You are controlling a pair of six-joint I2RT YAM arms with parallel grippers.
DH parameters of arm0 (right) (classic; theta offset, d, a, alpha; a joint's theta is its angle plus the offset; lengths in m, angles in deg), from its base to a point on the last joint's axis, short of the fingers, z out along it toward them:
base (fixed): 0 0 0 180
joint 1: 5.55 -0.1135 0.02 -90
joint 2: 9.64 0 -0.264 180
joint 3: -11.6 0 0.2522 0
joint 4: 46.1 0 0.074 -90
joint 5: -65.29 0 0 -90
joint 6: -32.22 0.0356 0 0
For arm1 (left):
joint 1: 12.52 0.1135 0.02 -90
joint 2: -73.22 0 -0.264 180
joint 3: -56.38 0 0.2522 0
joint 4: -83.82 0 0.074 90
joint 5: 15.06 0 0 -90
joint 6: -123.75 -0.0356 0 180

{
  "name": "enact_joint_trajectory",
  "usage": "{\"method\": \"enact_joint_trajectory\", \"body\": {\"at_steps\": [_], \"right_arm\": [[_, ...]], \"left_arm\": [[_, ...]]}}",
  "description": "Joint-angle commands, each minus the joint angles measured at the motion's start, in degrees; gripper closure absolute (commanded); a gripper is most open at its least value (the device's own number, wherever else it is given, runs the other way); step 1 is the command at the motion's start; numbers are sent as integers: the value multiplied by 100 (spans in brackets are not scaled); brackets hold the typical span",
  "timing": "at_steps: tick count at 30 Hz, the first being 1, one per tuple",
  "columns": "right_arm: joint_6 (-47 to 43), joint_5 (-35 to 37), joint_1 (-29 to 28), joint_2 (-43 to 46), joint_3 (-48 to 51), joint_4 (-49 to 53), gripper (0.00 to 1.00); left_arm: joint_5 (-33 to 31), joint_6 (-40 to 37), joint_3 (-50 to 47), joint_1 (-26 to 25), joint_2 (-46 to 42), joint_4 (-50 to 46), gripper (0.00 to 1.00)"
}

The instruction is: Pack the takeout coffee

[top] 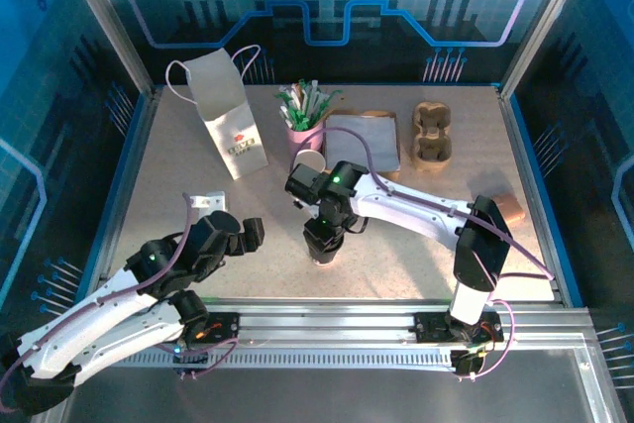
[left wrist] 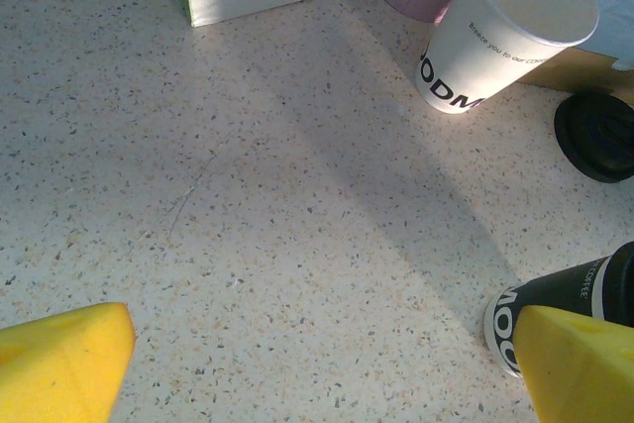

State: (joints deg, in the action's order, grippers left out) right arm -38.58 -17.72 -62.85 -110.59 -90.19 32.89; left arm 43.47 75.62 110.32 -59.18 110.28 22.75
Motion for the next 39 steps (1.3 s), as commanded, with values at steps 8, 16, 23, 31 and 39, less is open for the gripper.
{"method": "enact_joint_trajectory", "body": {"at_steps": [8,16,23,31,39], "right_arm": [[29,618,233,267,53,776,42],[6,933,915,919,342,962,43],[-142,1034,2131,1610,786,918,44],[-316,1039,3526,1816,1064,700,44],[-384,796,4593,1565,969,363,44]], "left_arm": [[55,-38,174,40,-48,10,1],[184,-69,218,41,59,203,1],[343,-194,315,38,383,480,1],[550,-509,480,41,866,862,1],[720,-770,632,67,1157,990,1]]}}
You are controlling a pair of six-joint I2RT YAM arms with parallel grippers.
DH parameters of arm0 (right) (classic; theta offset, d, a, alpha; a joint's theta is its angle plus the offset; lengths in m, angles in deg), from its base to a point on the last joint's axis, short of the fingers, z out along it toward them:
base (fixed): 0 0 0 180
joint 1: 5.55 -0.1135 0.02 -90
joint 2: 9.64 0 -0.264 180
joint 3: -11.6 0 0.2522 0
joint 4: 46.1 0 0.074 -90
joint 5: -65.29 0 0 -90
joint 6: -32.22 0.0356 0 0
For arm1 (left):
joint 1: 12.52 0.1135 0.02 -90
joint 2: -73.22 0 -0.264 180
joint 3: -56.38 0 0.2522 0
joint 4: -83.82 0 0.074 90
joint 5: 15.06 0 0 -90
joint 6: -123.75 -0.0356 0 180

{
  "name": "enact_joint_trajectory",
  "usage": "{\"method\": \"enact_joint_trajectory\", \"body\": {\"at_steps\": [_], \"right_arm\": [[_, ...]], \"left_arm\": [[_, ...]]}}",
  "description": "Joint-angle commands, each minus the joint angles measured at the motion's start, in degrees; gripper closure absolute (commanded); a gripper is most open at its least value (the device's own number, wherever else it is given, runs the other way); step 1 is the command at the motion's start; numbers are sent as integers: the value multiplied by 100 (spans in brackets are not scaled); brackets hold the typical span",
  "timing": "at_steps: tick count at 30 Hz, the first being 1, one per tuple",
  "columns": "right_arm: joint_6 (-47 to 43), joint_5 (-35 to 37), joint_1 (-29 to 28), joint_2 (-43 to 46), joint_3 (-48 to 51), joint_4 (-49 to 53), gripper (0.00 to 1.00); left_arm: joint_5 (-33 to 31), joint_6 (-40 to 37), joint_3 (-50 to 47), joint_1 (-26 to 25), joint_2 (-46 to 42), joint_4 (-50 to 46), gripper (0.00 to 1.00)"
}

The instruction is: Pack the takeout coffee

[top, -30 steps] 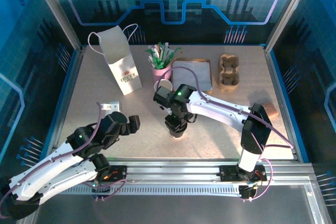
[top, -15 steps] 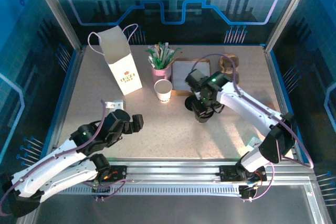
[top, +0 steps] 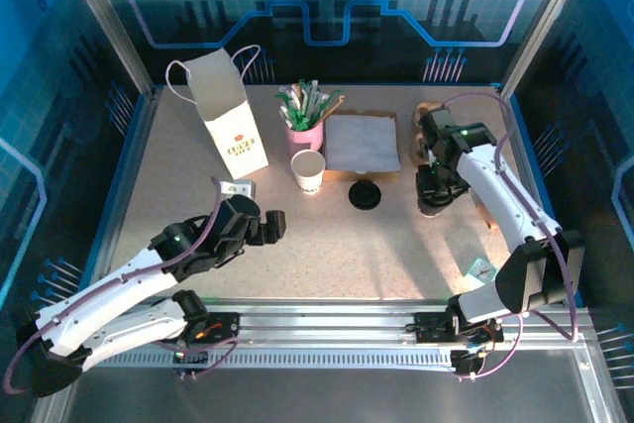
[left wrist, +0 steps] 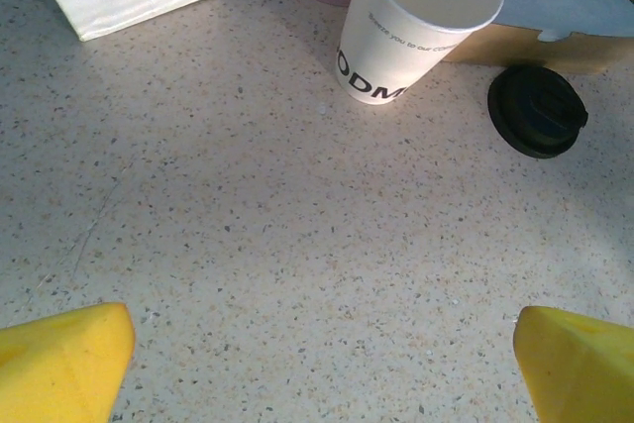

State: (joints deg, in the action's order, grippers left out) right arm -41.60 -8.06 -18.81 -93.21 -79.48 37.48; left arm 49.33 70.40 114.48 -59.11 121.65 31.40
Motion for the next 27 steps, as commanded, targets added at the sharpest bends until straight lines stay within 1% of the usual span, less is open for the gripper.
{"method": "enact_joint_trajectory", "body": {"at_steps": [1,3,7,15,18,22,24,27], "right_arm": [[-44,-140,228,-239,-163,-75,44],[-21,-56,253,-335,-166,-138,44],[40,-225,387,-586,-161,-198,43],[43,-350,499,-695,-90,-287,40],[34,-346,508,-700,-129,-278,35],[17,-392,512,-747,-178,-214,32],[3,-341,511,-716,-196,-203,28],[-18,-255,525,-637,-291,-135,23]], "left_arm": [[150,-263,237,75,27,125,1],[170,-305,251,96,45,137,1],[205,-320,217,115,43,144,1],[214,-283,125,128,-63,122,1],[223,-276,104,132,-83,128,1],[220,-254,102,141,-93,122,1],[226,-247,109,139,-100,127,1],[230,-255,105,133,-112,117,1]]}}
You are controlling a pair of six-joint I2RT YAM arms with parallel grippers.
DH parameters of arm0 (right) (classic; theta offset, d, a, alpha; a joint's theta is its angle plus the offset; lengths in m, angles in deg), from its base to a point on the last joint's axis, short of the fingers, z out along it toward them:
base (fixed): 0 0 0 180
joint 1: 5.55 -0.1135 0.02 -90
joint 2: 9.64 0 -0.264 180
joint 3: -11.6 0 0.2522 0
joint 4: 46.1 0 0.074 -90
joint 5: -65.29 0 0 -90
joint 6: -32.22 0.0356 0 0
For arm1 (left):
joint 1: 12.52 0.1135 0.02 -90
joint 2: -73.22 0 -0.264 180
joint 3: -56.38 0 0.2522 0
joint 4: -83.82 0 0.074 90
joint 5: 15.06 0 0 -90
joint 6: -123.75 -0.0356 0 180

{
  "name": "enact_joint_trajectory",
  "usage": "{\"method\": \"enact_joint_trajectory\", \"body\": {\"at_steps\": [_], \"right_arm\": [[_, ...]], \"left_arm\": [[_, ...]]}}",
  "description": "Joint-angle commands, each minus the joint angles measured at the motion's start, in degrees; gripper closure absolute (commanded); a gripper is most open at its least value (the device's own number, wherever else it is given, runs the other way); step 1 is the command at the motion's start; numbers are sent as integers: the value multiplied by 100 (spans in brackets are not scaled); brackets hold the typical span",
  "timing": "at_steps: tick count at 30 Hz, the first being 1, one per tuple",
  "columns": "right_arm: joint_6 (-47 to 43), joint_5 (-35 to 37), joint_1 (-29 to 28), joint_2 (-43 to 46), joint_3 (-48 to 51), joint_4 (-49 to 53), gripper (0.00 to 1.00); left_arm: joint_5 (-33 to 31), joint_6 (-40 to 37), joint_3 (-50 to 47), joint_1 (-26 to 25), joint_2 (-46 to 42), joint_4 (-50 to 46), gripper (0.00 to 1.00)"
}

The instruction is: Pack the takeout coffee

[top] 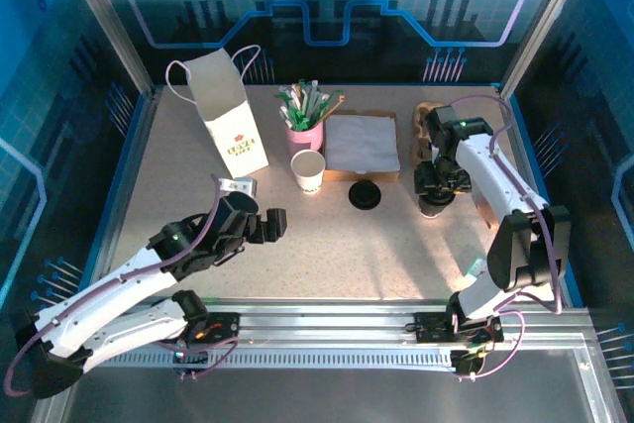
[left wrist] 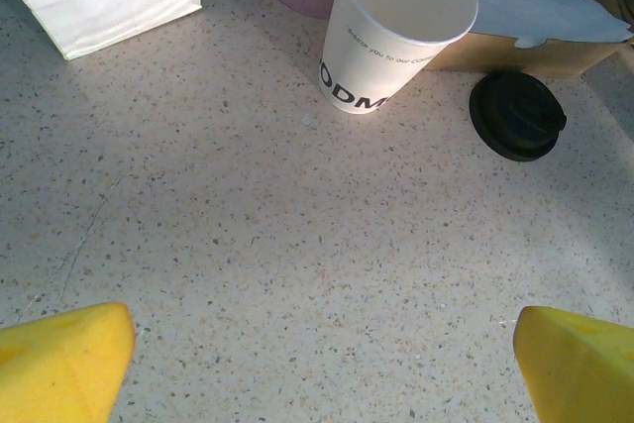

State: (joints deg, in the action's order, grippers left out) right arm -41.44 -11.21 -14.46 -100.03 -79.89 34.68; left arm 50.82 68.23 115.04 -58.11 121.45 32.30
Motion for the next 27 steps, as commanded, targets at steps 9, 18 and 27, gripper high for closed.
{"method": "enact_joint_trajectory", "body": {"at_steps": [9,18,27], "right_arm": [[-157,72,127,197,-563,352,17],[113,-288,-1472,425,-1514,534,15],[571,-121,-2539,-547,-1006,-382,13]], "left_arm": [[96,-9,118,38,-102,-19,1],[-84,-261,820,164,-297,-562,1],[989,-46,1121,983,-227,-1143,1]]}}
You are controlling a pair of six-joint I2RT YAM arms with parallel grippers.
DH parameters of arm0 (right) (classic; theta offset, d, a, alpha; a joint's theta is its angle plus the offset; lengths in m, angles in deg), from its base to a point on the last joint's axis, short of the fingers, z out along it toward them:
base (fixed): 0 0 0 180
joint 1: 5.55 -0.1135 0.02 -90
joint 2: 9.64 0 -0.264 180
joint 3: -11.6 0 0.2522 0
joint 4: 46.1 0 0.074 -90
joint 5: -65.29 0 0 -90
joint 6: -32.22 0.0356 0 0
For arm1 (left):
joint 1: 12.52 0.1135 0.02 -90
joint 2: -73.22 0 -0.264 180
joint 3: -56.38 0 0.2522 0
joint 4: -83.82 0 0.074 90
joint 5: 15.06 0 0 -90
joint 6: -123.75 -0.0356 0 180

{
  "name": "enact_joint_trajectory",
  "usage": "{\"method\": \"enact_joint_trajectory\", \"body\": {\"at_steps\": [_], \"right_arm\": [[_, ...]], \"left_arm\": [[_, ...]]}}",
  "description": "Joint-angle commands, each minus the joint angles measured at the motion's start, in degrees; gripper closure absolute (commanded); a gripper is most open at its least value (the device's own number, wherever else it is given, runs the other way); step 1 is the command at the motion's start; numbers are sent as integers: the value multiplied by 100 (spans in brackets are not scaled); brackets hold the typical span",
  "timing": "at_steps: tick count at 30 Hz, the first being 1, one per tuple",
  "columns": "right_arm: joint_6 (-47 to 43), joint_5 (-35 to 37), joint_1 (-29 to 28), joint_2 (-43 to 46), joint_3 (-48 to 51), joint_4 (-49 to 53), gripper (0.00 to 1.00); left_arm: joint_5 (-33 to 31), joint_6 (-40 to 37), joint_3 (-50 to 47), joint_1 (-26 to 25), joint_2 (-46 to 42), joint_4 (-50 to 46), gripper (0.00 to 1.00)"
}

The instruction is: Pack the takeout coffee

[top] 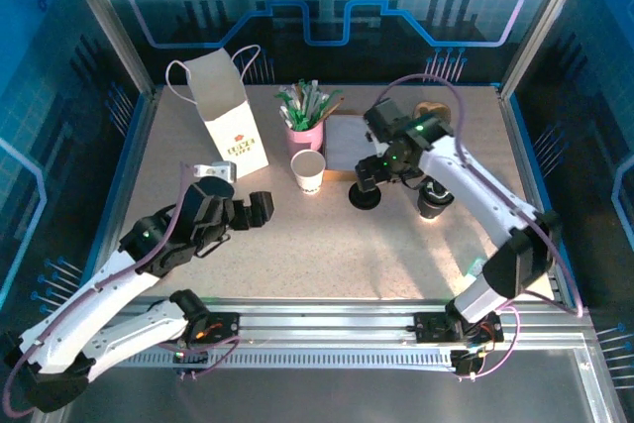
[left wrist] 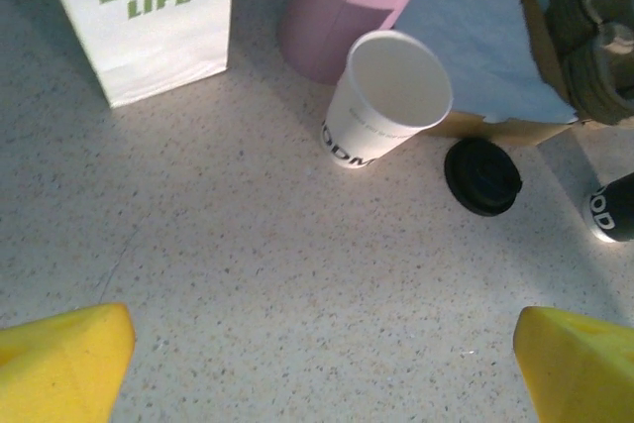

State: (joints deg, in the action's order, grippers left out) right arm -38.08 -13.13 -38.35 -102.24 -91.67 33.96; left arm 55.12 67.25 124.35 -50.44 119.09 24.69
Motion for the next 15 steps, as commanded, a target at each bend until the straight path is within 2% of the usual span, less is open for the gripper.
{"method": "enact_joint_trajectory", "body": {"at_steps": [1,6,15], "right_arm": [[259,44,-178,-466,212,-436,12],[295,110,-175,-1099,253,-829,12],[274,-77,-1,-1816,313,-1283,14]], "left_arm": [[714,30,215,325,5,-427,1],[1061,-324,439,773,34,-727,1],[655,-878,287,995,-58,-813,1]]}}
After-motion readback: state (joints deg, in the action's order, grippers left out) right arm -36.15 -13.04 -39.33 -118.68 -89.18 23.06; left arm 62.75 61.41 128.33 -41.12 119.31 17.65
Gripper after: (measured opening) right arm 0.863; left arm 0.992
